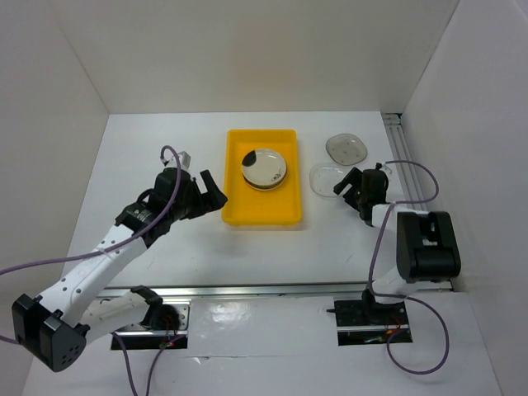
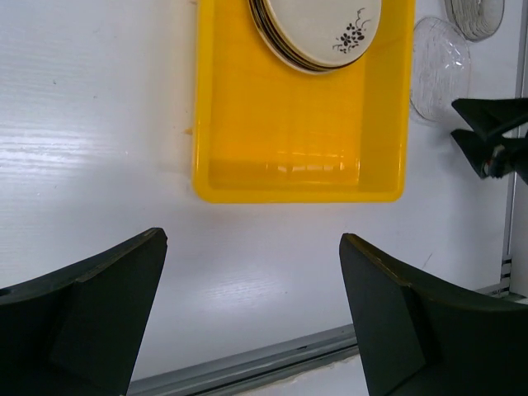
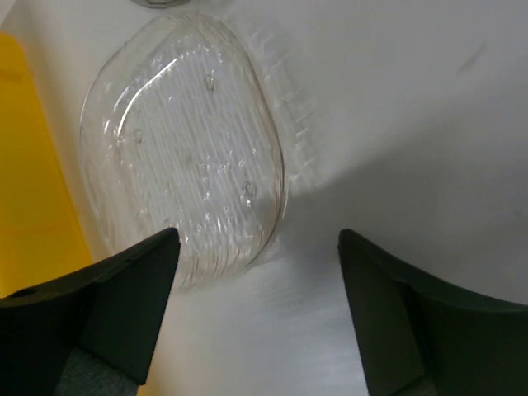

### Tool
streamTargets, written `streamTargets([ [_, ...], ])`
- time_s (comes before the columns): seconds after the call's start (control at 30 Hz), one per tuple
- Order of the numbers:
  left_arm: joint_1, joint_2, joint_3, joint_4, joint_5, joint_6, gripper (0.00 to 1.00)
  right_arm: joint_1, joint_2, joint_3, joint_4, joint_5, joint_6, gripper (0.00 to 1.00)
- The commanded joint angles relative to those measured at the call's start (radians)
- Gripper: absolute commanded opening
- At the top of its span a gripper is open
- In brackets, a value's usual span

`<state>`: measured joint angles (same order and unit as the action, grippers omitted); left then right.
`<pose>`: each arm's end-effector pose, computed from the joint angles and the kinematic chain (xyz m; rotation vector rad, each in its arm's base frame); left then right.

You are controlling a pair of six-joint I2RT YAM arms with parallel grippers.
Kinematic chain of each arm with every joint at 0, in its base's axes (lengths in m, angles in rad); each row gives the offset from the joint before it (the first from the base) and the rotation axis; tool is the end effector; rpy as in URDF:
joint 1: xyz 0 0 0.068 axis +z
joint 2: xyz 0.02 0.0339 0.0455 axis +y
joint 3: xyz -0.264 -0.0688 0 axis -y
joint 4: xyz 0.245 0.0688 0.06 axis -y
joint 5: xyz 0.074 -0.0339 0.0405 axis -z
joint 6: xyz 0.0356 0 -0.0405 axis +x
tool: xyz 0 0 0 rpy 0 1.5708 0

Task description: Place the plates into the plastic bin on the countertop

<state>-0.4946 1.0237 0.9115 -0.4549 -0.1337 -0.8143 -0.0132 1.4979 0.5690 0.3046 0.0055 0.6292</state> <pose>0.2003 -0.1026 0.3125 -0.4292 2.1553 -0.6169 0.2844 -0.0040 0.1524 0.7025 2.1014 0.3381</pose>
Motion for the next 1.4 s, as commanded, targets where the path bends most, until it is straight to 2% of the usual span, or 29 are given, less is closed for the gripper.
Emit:
streamTargets([
  [0.0,-0.005,-0.056,0.003,-0.031,0.006,0.021,0.99,-0.030,0.161,0.097,0.045,-0.012,-0.036,0.84],
  [0.03,-0.005,-0.068,-0.008,-0.044,0.006,0.021,0.99,-0.030,0.183,0.109,0.035,-0.012,-0.036,0.80],
  [0.07,-0.005,-0.080,-0.017,-0.054,-0.004,0.021,0.99,-0.030,0.199,0.118,0.021,-0.012,-0.036,0.71],
  [0.13,-0.005,-0.100,-0.017,-0.071,-0.027,0.021,0.99,-0.039,0.232,0.129,0.021,-0.012,-0.023,0.70],
  [0.23,-0.005,-0.109,-0.005,-0.140,-0.063,0.030,0.99,-0.050,0.262,0.156,-0.025,-0.012,-0.014,0.42],
  [0.27,-0.005,-0.109,0.010,-0.155,-0.063,0.030,0.99,-0.050,0.274,0.157,-0.045,-0.001,-0.014,0.20],
  [0.3,-0.005,-0.109,0.010,-0.172,-0.063,0.030,0.99,-0.059,0.274,0.157,-0.054,-0.001,-0.002,0.20],
  [0.43,-0.005,-0.122,0.062,-0.278,-0.063,0.040,0.99,-0.068,0.205,0.146,-0.116,0.043,0.038,0.00],
  [0.53,-0.005,-0.163,0.121,-0.336,-0.105,0.078,0.99,-0.054,0.109,0.146,-0.212,0.140,0.065,0.00],
  [0.67,-0.005,-0.218,0.173,-0.421,-0.179,0.136,0.99,-0.054,-0.159,0.175,-0.280,0.188,0.084,0.00],
  [0.77,-0.005,-0.269,0.143,-0.456,-0.268,0.136,0.99,-0.054,-0.289,0.209,-0.298,0.179,0.093,0.00],
  [0.87,0.004,-0.312,0.116,-0.456,-0.291,0.124,0.99,-0.054,-0.327,0.239,-0.309,0.111,0.093,0.00],
  [1.0,0.004,-0.385,0.096,-0.432,-0.316,0.119,0.99,0.045,-0.302,0.272,-0.291,0.085,0.102,0.00],
  [1.2,0.004,-0.453,0.087,-0.442,-0.343,0.101,0.99,0.255,-0.199,0.318,-0.188,0.179,0.165,0.00],
  [1.37,0.004,-0.453,0.087,-0.442,-0.334,0.101,0.99,0.383,0.001,0.423,-0.141,0.246,0.178,0.00],
])
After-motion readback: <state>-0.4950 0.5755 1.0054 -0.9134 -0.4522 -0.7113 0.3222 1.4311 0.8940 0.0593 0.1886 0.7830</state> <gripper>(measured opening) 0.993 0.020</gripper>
